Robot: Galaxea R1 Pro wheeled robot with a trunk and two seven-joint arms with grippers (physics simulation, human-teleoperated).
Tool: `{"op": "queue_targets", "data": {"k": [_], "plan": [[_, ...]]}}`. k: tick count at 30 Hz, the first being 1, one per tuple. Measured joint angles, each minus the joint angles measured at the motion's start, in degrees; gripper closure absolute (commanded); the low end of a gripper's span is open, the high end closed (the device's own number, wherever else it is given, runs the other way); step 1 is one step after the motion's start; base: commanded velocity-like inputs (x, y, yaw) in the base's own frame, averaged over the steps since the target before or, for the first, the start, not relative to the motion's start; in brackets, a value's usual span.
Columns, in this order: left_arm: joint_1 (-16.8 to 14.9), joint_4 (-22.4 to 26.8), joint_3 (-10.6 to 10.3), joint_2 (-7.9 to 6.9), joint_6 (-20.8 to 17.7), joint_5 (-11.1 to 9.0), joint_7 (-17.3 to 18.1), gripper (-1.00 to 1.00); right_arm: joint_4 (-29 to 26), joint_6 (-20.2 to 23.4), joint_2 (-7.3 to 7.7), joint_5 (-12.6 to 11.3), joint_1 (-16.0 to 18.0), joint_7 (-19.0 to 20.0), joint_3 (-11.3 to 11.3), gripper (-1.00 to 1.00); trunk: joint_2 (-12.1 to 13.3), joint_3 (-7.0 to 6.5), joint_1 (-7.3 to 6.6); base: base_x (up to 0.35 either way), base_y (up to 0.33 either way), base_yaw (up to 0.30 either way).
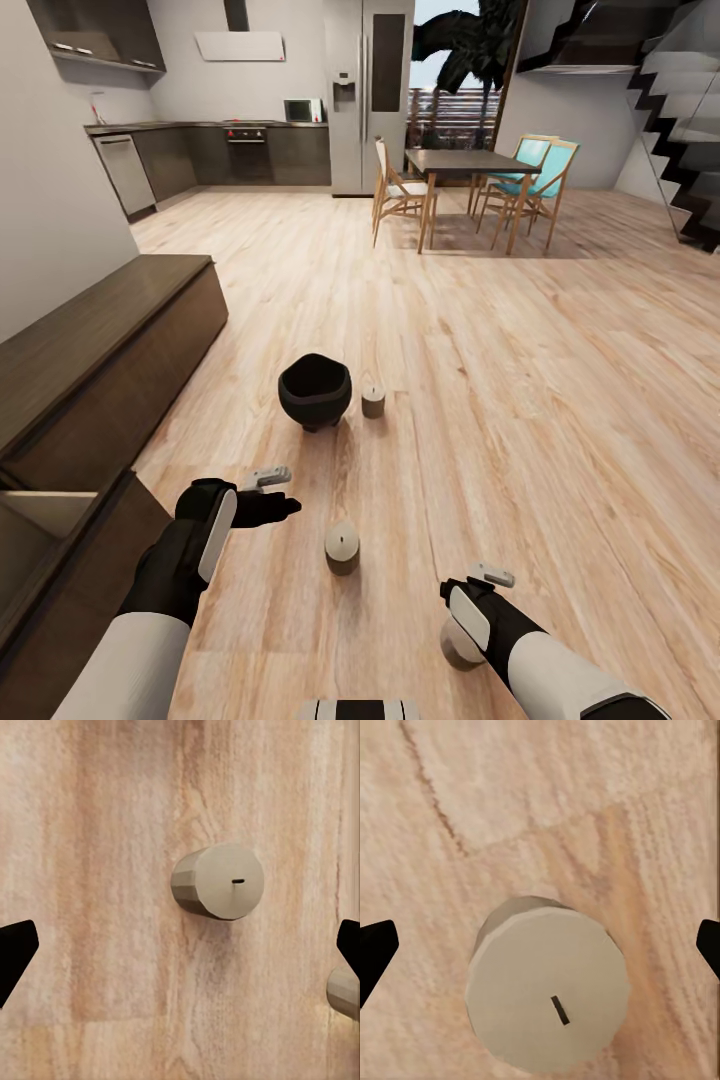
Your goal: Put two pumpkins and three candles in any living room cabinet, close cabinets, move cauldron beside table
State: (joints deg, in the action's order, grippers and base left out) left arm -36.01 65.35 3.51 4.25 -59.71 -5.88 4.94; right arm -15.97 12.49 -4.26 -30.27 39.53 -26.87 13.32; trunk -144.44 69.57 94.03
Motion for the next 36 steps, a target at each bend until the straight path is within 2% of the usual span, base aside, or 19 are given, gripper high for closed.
{"op": "queue_targets", "data": {"k": [15,20,30,36], "plan": [[0.01,0.04,0.02,0.0,-0.01,0.0,0.0,-1.0,0.0,-0.02,0.0,0.05,0.0,0.01,0.0,-1.0,0.0,0.0,0.0,0.005,-0.013,0.0],[0.01,0.04,0.04,0.0,-0.01,0.02,0.0,-1.0,0.03,0.0,-0.02,0.05,-0.03,0.01,0.04,-1.0,-0.06,1.1,0.14,0.0,0.0,0.0],[0.01,0.79,0.04,0.0,-0.01,0.0,0.0,-1.0,0.08,0.01,-0.28,0.07,0.0,0.08,0.15,-1.0,-0.07,1.11,0.13,0.0,0.0,0.0],[0.01,1.76,0.05,0.0,-0.01,0.03,0.0,-1.0,0.11,0.01,-0.48,0.12,-0.02,0.09,0.17,-1.0,-0.14,2.43,0.29,0.0,0.0,0.0]]}}
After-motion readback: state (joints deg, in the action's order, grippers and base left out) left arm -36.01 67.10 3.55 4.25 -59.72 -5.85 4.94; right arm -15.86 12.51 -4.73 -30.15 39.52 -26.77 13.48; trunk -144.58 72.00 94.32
